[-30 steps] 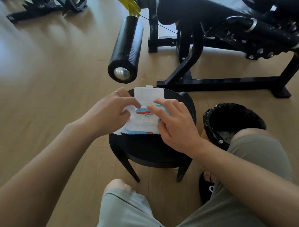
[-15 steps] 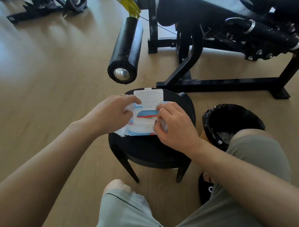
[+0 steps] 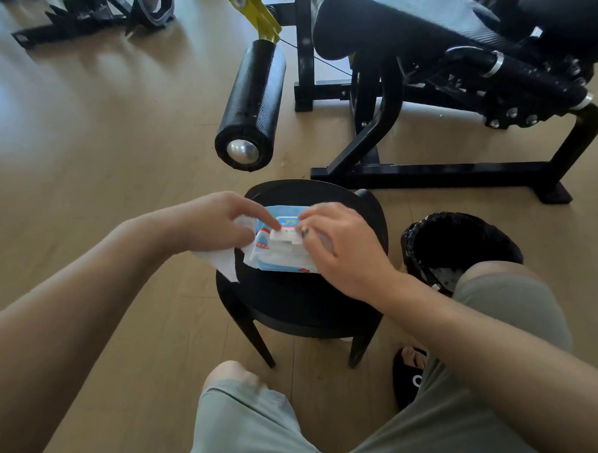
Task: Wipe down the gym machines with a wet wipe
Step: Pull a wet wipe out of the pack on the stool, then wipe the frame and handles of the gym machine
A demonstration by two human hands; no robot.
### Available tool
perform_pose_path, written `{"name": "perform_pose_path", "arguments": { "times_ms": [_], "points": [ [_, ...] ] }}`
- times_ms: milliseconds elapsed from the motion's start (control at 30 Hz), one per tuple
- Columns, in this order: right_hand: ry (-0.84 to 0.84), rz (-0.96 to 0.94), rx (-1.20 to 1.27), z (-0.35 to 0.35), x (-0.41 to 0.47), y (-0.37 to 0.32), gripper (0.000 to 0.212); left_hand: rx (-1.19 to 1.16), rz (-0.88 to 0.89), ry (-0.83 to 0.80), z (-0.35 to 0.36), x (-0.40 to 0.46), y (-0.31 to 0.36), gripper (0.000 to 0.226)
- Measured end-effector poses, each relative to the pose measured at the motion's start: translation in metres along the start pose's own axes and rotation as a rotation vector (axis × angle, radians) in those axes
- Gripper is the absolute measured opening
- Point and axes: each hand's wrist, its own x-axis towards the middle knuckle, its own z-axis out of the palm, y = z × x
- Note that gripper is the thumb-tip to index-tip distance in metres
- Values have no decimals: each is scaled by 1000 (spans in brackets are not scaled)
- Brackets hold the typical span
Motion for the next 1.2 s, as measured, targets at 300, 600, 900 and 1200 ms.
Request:
{"name": "perform_pose_path", "arguments": {
  "times_ms": [300, 600, 900, 1200],
  "points": [
    [-145, -120, -241, 9, -17, 17, 47, 363, 2, -54, 20, 5, 7, 57],
    [-124, -137, -160, 5, -13, 15, 35, 385, 25, -45, 20, 18, 25, 41],
    [17, 429, 688, -38, 59, -15, 25, -343, 71, 103, -45, 23, 42, 45],
    [-84, 693, 982, -160, 125, -101, 21, -658, 0, 135, -146, -31, 127, 69]
  ]
}}
